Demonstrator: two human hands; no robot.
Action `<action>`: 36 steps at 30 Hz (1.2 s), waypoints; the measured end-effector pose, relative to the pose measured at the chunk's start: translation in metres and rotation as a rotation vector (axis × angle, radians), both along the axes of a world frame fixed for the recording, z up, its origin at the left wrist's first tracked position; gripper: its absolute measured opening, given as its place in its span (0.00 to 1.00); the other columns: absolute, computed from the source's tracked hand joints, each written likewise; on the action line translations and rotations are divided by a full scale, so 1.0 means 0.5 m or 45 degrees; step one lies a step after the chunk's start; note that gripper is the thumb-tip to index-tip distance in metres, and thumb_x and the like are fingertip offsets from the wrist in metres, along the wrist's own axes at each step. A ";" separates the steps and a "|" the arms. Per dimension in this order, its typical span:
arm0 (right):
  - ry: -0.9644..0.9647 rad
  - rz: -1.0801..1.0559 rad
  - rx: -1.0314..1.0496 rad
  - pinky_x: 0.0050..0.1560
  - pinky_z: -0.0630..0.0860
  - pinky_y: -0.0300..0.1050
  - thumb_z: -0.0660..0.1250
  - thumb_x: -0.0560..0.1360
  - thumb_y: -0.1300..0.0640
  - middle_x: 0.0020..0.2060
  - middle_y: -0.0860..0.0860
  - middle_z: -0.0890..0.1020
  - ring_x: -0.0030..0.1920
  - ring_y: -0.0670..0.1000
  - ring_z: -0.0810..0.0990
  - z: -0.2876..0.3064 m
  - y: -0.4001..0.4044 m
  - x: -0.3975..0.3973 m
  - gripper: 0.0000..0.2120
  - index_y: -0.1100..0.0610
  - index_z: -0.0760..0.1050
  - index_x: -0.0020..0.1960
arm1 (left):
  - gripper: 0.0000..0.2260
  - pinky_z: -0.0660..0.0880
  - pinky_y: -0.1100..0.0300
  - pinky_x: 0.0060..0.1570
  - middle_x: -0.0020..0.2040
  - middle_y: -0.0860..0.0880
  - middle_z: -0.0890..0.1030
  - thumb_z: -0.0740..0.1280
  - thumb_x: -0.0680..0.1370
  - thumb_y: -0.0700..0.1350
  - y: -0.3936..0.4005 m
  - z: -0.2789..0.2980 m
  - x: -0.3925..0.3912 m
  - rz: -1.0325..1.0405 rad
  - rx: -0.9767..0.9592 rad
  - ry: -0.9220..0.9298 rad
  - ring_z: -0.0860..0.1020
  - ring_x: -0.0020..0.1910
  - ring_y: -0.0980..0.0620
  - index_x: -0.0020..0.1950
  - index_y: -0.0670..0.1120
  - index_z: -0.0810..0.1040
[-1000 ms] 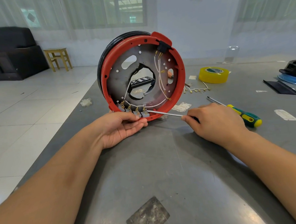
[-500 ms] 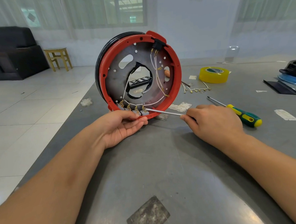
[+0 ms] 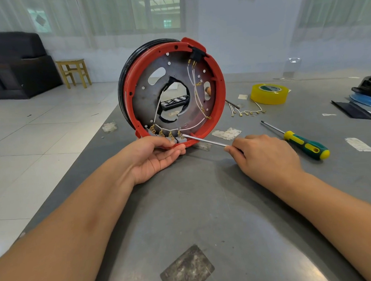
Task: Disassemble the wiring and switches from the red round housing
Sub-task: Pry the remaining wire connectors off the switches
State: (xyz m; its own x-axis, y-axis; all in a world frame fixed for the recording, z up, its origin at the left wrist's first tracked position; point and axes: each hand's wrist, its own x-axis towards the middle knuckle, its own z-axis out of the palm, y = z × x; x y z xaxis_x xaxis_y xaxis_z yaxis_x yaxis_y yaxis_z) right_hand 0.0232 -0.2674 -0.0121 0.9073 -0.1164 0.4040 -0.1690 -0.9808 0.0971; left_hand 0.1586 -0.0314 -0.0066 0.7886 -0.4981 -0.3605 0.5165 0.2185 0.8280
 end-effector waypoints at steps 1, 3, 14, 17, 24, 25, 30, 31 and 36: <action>-0.006 0.003 0.038 0.32 0.72 0.47 0.50 0.84 0.37 0.39 0.45 0.75 0.41 0.53 0.79 -0.002 0.002 0.001 0.21 0.48 0.75 0.47 | 0.05 0.85 0.57 0.38 0.51 0.31 0.86 0.65 0.80 0.29 0.000 0.000 -0.001 -0.005 -0.014 0.007 0.88 0.48 0.38 0.48 0.33 0.81; -0.034 0.006 0.118 0.33 0.68 0.48 0.50 0.84 0.38 0.37 0.46 0.74 0.42 0.56 0.79 -0.005 0.010 0.006 0.21 0.49 0.72 0.44 | 0.05 0.86 0.56 0.39 0.52 0.31 0.86 0.65 0.80 0.30 -0.001 0.001 -0.004 -0.023 -0.043 0.023 0.88 0.49 0.39 0.49 0.33 0.81; -0.076 0.002 0.056 0.30 0.72 0.44 0.52 0.82 0.36 0.34 0.45 0.78 0.37 0.53 0.78 0.014 -0.013 0.000 0.22 0.48 0.78 0.45 | 0.10 0.86 0.55 0.40 0.53 0.31 0.86 0.65 0.80 0.29 -0.007 -0.003 -0.007 -0.028 -0.021 0.011 0.88 0.50 0.38 0.61 0.34 0.79; -0.074 0.019 -0.001 0.27 0.66 0.42 0.51 0.80 0.35 0.31 0.45 0.77 0.35 0.54 0.78 0.027 -0.030 -0.006 0.23 0.47 0.76 0.40 | 0.09 0.86 0.55 0.40 0.53 0.31 0.85 0.65 0.80 0.29 -0.006 -0.003 -0.007 -0.027 -0.017 0.016 0.88 0.49 0.38 0.59 0.33 0.79; 0.027 0.057 -0.062 0.30 0.76 0.45 0.51 0.81 0.35 0.29 0.45 0.74 0.31 0.50 0.74 0.041 -0.036 -0.003 0.23 0.49 0.72 0.37 | 0.08 0.85 0.56 0.38 0.52 0.30 0.86 0.66 0.80 0.28 -0.005 -0.003 -0.008 -0.028 0.005 0.008 0.88 0.48 0.38 0.57 0.30 0.80; 0.043 0.058 -0.067 0.31 0.77 0.46 0.51 0.81 0.35 0.29 0.45 0.75 0.31 0.50 0.75 0.042 -0.037 -0.003 0.23 0.48 0.72 0.38 | 0.08 0.85 0.56 0.37 0.51 0.30 0.86 0.66 0.80 0.28 -0.005 -0.003 -0.008 -0.027 0.007 0.006 0.88 0.47 0.38 0.58 0.29 0.79; 0.100 0.054 -0.090 0.35 0.81 0.49 0.50 0.81 0.34 0.31 0.46 0.77 0.33 0.51 0.77 0.049 -0.042 -0.002 0.22 0.46 0.72 0.40 | 0.09 0.85 0.56 0.36 0.50 0.30 0.85 0.66 0.79 0.27 -0.005 -0.003 -0.011 -0.022 0.009 0.000 0.88 0.45 0.39 0.59 0.28 0.79; 0.103 0.058 -0.092 0.35 0.81 0.49 0.50 0.81 0.34 0.31 0.45 0.76 0.33 0.50 0.77 0.049 -0.041 -0.002 0.22 0.45 0.72 0.39 | 0.09 0.85 0.56 0.36 0.50 0.30 0.86 0.65 0.79 0.27 -0.005 -0.002 -0.012 -0.023 0.009 0.000 0.88 0.45 0.39 0.59 0.28 0.78; 0.096 0.060 -0.077 0.31 0.77 0.45 0.51 0.82 0.35 0.30 0.44 0.75 0.32 0.49 0.76 0.047 -0.033 -0.004 0.22 0.46 0.72 0.39 | 0.10 0.84 0.56 0.35 0.50 0.30 0.85 0.65 0.79 0.26 -0.006 -0.002 -0.013 -0.016 0.008 0.000 0.88 0.45 0.39 0.59 0.28 0.78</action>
